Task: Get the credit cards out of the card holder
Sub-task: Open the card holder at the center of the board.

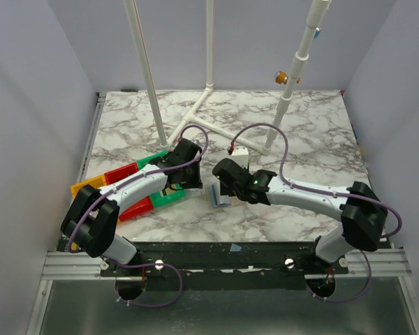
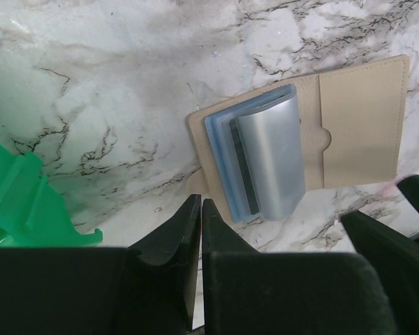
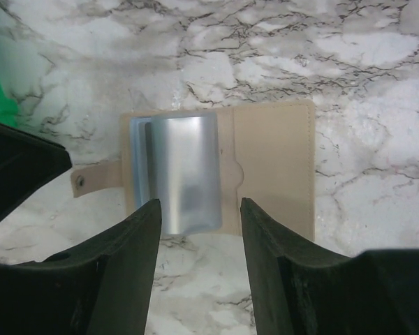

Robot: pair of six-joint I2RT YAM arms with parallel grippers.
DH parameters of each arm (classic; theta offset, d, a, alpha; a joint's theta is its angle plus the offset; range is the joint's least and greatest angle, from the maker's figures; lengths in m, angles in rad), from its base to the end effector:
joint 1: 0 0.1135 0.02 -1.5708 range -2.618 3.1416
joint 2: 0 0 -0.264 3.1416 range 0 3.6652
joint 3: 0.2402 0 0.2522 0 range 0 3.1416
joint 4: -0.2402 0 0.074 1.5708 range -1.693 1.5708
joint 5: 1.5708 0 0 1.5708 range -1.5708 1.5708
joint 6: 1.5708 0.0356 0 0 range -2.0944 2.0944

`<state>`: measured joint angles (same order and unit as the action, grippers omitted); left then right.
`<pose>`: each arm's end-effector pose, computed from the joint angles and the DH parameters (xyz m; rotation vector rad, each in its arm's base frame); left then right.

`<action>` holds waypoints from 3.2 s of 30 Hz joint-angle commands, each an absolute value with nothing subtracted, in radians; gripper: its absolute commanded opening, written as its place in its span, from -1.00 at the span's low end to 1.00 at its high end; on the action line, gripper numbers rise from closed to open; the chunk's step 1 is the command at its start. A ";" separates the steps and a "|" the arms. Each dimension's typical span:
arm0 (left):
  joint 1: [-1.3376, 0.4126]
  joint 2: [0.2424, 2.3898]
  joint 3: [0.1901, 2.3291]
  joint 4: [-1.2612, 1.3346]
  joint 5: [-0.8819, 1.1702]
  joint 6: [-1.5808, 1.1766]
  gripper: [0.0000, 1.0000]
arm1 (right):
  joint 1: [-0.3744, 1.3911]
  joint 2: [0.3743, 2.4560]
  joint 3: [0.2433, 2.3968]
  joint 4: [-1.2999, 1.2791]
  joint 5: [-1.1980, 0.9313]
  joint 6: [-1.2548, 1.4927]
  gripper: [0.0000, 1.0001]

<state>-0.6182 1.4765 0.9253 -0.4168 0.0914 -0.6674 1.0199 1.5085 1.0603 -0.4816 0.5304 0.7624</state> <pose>0.2404 -0.1750 0.2090 -0.0275 2.6507 -0.5910 0.1792 0.2572 0.2410 -0.0910 2.3415 0.2042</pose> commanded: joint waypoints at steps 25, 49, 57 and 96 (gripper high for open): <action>-0.579 1.449 0.928 -0.432 0.112 -0.644 -0.90 | 1.035 1.797 1.108 -0.411 0.546 0.664 -0.02; -0.688 1.529 1.003 -0.429 0.178 -0.662 -0.89 | 1.017 1.520 0.821 -0.385 0.511 0.875 -0.15; -0.751 1.633 1.091 -0.407 0.242 -0.691 -0.90 | 1.017 1.470 0.814 -0.445 0.576 0.906 -0.13; -0.654 1.637 1.001 -0.359 0.224 -0.672 -0.90 | 1.008 1.575 0.941 -0.354 0.374 0.885 -0.49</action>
